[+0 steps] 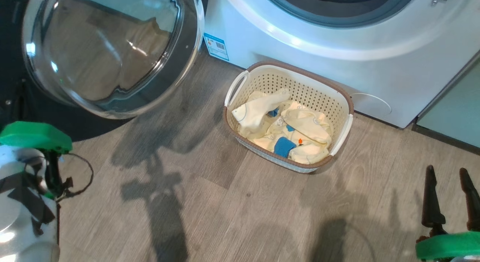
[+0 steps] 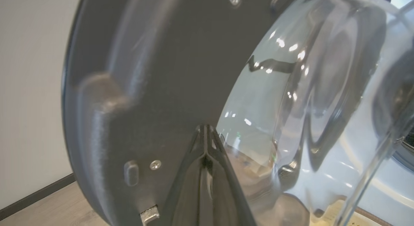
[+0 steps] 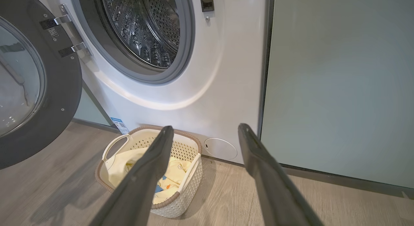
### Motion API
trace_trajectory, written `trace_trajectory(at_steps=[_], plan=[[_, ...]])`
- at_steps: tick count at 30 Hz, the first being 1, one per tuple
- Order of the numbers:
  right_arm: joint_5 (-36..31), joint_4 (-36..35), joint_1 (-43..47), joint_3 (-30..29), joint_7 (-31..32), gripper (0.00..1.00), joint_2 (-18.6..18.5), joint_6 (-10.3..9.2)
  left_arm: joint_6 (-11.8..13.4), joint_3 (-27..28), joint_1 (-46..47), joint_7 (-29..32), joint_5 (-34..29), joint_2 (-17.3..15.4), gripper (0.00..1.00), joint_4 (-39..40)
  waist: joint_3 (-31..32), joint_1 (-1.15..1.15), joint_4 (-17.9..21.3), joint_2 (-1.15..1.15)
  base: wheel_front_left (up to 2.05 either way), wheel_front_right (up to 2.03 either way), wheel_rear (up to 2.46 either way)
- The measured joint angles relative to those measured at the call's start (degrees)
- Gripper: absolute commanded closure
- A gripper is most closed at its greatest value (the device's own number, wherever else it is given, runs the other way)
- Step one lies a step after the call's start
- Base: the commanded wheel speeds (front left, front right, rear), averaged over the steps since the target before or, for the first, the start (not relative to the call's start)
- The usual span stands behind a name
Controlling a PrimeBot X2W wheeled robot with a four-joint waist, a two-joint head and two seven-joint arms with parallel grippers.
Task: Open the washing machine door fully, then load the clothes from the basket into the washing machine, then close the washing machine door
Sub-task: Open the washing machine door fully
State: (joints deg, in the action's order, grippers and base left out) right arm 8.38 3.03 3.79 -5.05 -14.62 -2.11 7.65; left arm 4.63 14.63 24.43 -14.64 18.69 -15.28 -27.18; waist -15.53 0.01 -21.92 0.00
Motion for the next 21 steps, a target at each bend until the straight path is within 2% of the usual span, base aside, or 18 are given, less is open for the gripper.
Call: trace_trajectory(at_steps=[14, 21], plan=[[-0.41, 0.12, -0.85, 0.07, 0.00, 0.00, 0.00, 0.00, -3.53, 9.24, 1.93, 0.00, -4.74, 2.29, 1.00, -4.24, -0.27, -0.01, 0.10, 0.00, 0.00, 0.00, 0.00], [-0.20, 0.18, -0.83, 0.48, 0.00, 0.00, 0.00, 0.00, -4.57, 11.59, 0.03, 0.00, -7.69, 3.97, 1.00, -0.49, 1.12, -0.01, 0.98, 0.00, 0.00, 0.00, 0.00]])
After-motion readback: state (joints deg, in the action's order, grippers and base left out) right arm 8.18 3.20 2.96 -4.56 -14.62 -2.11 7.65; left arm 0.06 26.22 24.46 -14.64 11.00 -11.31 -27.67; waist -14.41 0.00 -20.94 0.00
